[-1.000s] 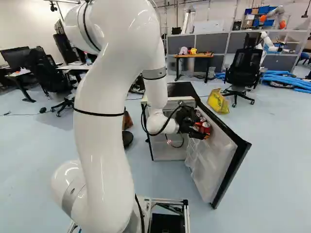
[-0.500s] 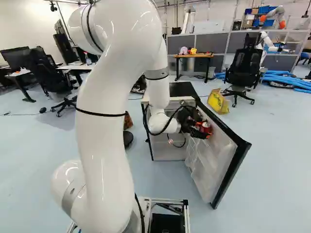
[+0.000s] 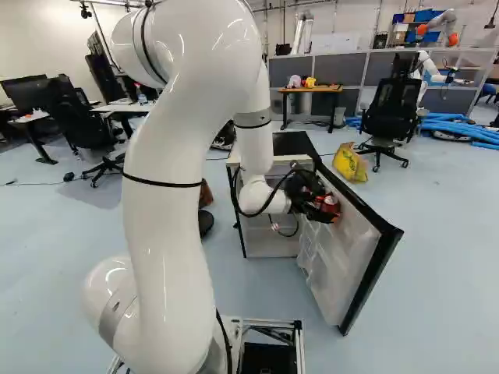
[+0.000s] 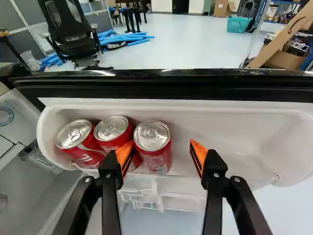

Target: Grab a drink from the fridge

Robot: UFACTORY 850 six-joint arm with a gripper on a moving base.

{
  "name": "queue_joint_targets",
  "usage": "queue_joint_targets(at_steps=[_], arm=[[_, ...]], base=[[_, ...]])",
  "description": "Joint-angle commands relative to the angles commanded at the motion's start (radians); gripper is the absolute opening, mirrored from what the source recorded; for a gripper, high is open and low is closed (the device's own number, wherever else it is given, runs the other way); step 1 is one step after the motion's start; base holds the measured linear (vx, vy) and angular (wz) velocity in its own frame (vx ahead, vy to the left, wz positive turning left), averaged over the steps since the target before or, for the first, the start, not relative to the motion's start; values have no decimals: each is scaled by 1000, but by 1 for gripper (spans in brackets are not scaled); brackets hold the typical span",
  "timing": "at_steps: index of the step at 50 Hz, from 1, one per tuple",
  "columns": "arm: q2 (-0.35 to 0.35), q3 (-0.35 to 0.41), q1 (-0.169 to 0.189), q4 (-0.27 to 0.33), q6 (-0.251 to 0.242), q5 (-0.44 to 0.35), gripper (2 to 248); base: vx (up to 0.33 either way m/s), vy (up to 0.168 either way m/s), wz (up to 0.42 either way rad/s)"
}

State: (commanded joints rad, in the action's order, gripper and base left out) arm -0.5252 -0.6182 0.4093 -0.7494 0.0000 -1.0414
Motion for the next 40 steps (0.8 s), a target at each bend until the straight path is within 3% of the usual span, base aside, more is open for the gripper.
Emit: queue_joint_targets(at_steps=[3,4,8,9,13,14,40], arm=[[0,0,0,0,0,0,168],[0,0,0,0,0,0,145],[0,0,0,0,0,0,145],[0,0,0,0,0,0,107],[0,0,0,0,0,0,107],[0,0,0,0,0,0,91],[0,1,-1,0,0,0,91]], base=[[0,0,0],[0,0,0],[0,0,0],[0,0,0],[0,0,0],[0,0,0],[0,0,0]])
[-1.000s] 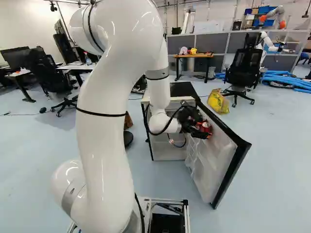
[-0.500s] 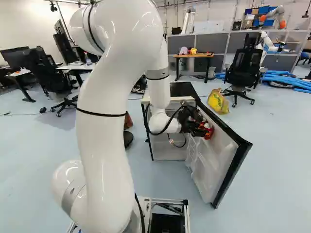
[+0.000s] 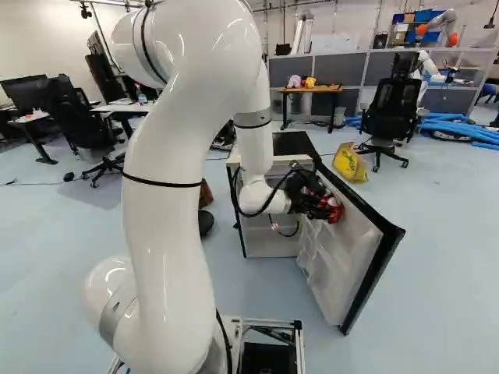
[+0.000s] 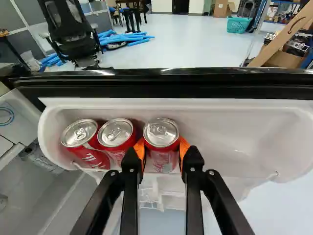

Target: Grab a drink from the fridge

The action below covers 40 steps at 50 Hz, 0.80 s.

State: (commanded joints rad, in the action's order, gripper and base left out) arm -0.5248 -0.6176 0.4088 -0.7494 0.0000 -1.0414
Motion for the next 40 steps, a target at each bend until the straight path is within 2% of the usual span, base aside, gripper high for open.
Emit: queue_joint_targets(at_steps=[40], arm=[[36,54,-45,0,0,-73,91]], base=[[0,0,0]])
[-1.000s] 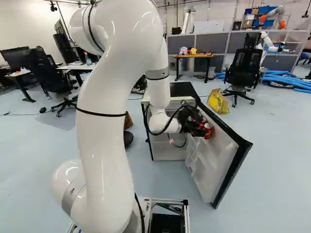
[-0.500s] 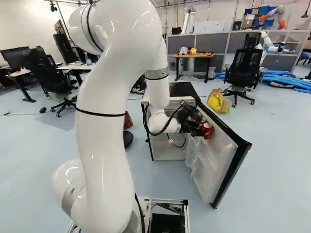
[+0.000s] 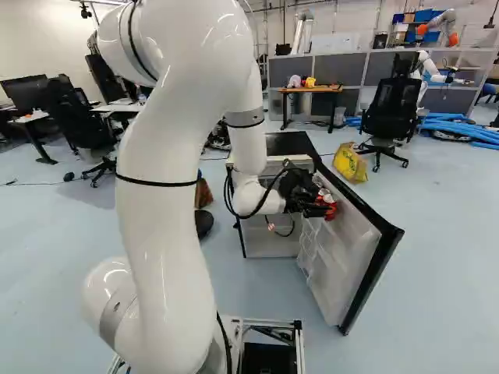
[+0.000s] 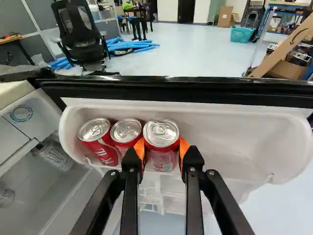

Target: Grab a drink from the fridge

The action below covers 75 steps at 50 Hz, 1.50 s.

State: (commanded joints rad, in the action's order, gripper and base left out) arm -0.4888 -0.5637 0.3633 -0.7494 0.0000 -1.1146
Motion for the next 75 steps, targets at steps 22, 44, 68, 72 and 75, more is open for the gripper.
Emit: queue_joint_targets(at_steps=[22,44,68,72,75], arm=[[36,53,-41,0,0,-89,91],[73,107,-84,0,0,-138,91],[132,159,-136,0,0,-131,91],[151,170,-145,0,0,-125,91],[166,178,-152,0,0,-118,91]], base=[[0,0,0],[0,0,0],[0,0,0],[0,0,0],[0,0,0]])
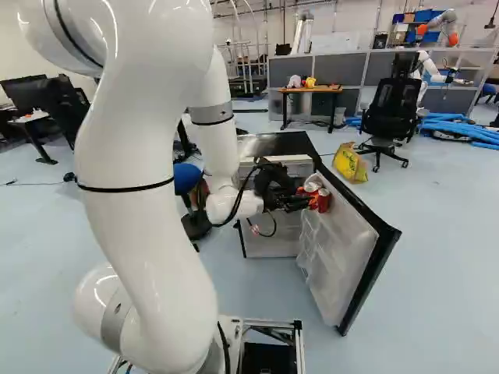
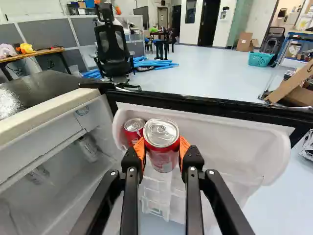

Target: Grab a drink from the fridge

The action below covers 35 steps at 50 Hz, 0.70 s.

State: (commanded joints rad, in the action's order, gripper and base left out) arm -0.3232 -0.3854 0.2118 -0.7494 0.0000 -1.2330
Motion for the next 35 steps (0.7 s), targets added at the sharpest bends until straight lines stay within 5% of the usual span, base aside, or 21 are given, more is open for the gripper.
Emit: queue_joint_targets(at_steps=[35], arm=[[157,67,-51,115,0,144,91]], base=[[0,0,0]])
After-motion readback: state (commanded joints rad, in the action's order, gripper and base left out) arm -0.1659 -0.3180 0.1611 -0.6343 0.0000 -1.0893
